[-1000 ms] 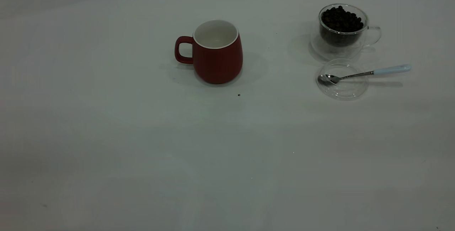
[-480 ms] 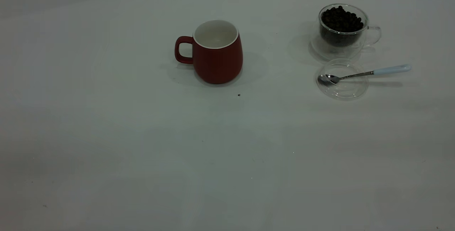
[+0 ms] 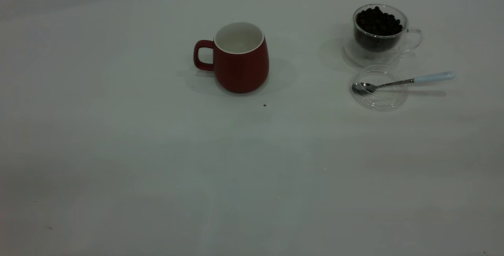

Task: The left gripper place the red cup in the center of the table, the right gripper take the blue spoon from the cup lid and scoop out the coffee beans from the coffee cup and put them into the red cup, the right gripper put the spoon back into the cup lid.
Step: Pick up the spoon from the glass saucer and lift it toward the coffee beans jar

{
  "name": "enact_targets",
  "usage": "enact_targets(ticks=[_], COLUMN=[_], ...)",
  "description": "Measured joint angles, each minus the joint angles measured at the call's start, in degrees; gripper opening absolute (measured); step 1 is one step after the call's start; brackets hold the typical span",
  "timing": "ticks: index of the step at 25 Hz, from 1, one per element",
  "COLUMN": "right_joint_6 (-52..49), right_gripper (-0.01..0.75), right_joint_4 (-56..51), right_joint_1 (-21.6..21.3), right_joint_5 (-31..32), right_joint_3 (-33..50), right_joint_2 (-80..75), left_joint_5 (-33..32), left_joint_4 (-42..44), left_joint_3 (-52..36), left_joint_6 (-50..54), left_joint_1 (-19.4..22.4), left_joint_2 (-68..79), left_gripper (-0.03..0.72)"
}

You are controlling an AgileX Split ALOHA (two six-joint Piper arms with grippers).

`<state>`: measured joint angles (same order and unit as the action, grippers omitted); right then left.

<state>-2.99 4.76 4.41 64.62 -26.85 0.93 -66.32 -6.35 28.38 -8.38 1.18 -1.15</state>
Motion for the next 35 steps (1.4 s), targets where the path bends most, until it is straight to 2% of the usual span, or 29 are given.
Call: enact_targets(ticks=[8,15,21,27,31,35], right_joint_6=[0.0,0.0,0.0,3.0,11.4,23.6], right_gripper=[0.543,0.543,0.543,0.543,0.543,0.543], right_joint_4=[-0.2,-6.1,-15.2,-24.5,-32.2,-39.3], right_joint_1=[0.0,0.0,0.0,0.0,0.0,0.0], right_joint_5=[-0.5,-12.2,-21.8,-35.1,-41.5,-44.7], right_joint_3=[-0.5,-1.2,-1.2,-1.2,-1.5,-6.1], right_joint_2=[0.0,-4.6,-22.2,-46.0,-61.8,-75.6], left_joint_5=[0.0,0.0,0.0,0.0,0.0,0.0], left_joint_4=[0.0,0.0,0.0,0.0,0.0,0.0], left_joint_3=[0.0,0.0,0.0,0.0,0.0,0.0], left_joint_6=[0.0,0.0,0.0,0.0,0.0,-0.1], left_joint_1=[-0.5,-0.5,-0.5,-0.5,-0.5,-0.5], left_joint_2=[0.0,0.0,0.0,0.0,0.0,0.0], left_gripper=[0.587,0.587,0.587,0.587,0.587,0.587])
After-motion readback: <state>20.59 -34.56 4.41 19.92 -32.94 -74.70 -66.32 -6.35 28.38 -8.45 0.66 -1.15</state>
